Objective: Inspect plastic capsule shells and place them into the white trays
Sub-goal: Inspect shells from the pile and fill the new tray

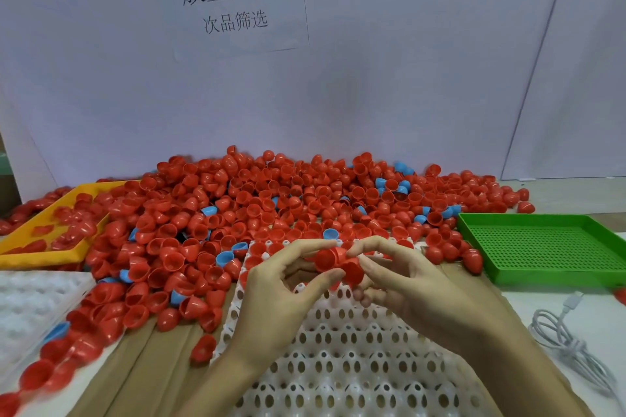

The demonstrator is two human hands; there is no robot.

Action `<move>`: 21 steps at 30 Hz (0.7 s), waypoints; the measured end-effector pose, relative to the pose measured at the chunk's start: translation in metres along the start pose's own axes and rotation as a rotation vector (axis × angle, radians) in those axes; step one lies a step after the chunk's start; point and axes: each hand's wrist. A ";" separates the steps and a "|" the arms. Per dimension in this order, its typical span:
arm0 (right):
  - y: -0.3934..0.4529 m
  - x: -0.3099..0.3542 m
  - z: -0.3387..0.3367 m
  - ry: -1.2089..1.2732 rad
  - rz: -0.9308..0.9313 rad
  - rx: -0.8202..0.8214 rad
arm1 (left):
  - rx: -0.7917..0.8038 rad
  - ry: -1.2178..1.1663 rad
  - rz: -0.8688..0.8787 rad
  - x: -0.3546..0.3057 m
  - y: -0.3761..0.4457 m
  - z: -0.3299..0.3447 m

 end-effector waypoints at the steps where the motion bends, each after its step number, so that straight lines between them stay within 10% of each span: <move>1: 0.000 0.000 0.000 0.011 -0.006 0.010 | -0.007 -0.007 0.004 0.000 0.000 0.000; 21: 0.001 -0.003 0.003 -0.116 0.041 0.001 | 0.117 0.301 0.268 -0.004 -0.007 -0.001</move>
Point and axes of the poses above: each hand's wrist, its own y-axis towards the middle knuckle, its own z-axis out of the palm, x = y × z, and after that the axes turned 10 degrees about -y, right-handed
